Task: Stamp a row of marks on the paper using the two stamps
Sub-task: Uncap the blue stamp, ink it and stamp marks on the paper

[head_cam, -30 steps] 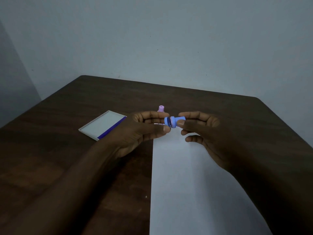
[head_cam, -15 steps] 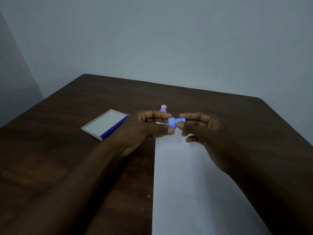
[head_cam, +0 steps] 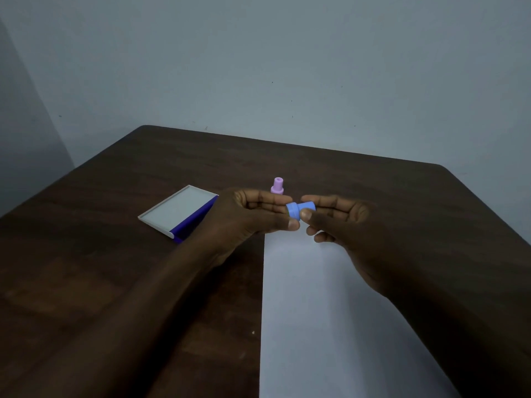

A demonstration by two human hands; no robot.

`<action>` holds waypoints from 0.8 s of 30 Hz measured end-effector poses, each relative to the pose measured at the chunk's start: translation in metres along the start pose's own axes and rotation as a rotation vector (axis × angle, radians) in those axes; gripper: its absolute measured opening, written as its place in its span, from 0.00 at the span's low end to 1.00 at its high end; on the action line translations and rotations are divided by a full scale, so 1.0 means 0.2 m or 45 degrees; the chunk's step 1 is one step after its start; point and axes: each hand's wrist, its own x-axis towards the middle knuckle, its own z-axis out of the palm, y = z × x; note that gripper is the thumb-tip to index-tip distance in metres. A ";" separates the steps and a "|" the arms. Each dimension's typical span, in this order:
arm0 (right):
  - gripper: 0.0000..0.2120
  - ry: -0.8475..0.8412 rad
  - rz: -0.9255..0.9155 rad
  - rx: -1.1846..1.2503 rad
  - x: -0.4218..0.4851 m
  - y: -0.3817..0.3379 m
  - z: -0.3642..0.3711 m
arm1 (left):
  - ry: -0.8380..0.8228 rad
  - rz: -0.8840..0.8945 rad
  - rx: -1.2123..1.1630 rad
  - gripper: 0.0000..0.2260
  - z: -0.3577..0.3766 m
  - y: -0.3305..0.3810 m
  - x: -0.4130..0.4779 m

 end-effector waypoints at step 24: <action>0.06 0.107 -0.188 -0.953 0.57 0.02 -0.15 | 0.175 -0.083 0.187 0.09 -0.12 0.03 0.02</action>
